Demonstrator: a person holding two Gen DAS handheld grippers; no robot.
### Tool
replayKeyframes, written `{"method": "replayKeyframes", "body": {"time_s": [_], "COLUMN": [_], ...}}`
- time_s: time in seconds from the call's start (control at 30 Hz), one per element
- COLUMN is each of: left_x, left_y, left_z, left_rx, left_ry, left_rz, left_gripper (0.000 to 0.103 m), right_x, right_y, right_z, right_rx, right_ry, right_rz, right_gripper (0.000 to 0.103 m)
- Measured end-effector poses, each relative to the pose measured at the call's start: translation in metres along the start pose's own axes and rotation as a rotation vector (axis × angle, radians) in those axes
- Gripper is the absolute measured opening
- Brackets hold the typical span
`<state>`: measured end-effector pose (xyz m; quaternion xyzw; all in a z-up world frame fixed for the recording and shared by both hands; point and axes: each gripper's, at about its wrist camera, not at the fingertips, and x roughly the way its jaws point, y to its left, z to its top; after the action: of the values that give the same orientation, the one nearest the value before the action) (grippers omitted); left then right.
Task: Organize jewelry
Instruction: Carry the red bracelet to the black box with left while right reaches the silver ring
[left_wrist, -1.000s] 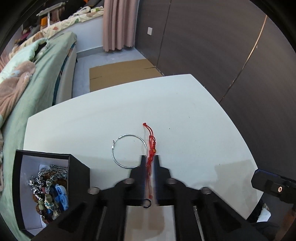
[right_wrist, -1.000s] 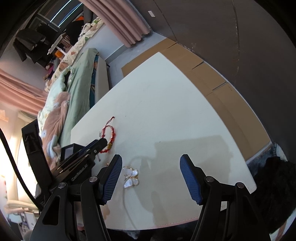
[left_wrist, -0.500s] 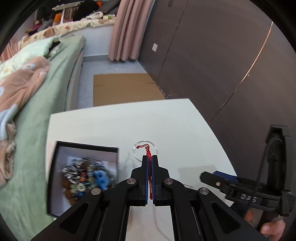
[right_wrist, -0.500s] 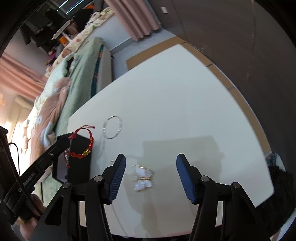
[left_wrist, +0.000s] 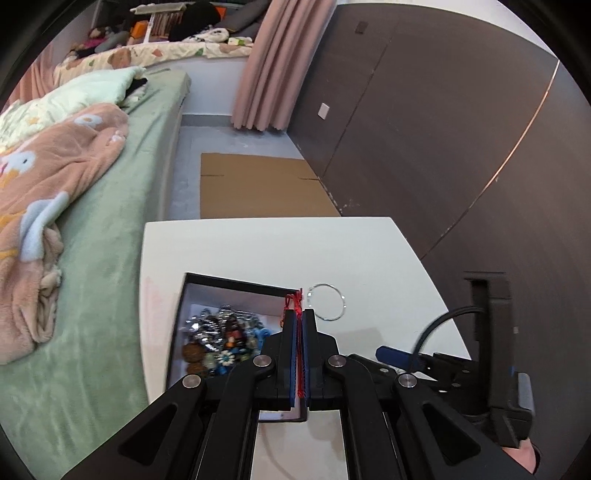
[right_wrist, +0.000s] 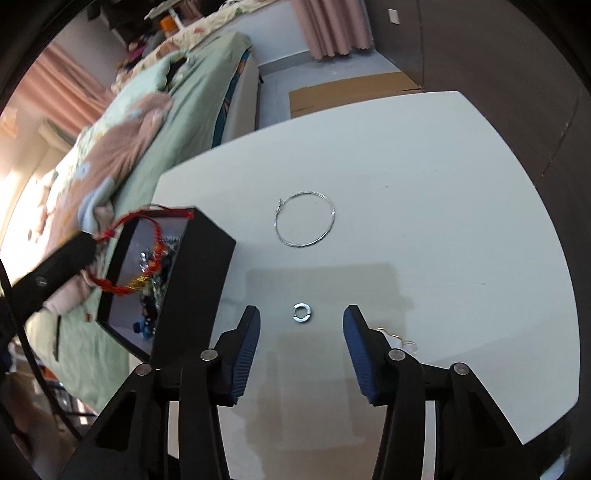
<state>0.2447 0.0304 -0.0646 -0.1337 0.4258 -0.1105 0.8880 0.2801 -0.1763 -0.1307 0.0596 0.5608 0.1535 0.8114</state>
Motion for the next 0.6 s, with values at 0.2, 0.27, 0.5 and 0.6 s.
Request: {"method": "replayKeyframes", "body": {"time_s": [0.2,0.27,0.5,0.6], "left_x": [-0.011,-0.015,-0.02,-0.02], "left_y": [0.018,0.02,0.024,0.027], "left_z": [0.0,0.0,-0.004,-0.004], "left_rx": [-0.042,-0.041,-0.041,-0.043], "left_ry": [-0.02,-0.027,-0.03,-0.032], "left_rz": [-0.003,-0.004,0.002,0.003], "left_gripper": [0.002,0.002,0.002,0.002], "right_x": [0.012,0.016,0.017,0.018], "right_y": [0.0,0.002,0.018,0.029], "right_z": [0.001,0.0,-0.005,-0.006], "right_rx": [-0.006,-0.016,-0.105,-0.161], "right_ry": [0.018,0.02,0.008,0.014], "right_rz": [-0.085,-0.108,-0.216,-0.219], "right_gripper": [0.043,0.043,0.038,0.027]}}
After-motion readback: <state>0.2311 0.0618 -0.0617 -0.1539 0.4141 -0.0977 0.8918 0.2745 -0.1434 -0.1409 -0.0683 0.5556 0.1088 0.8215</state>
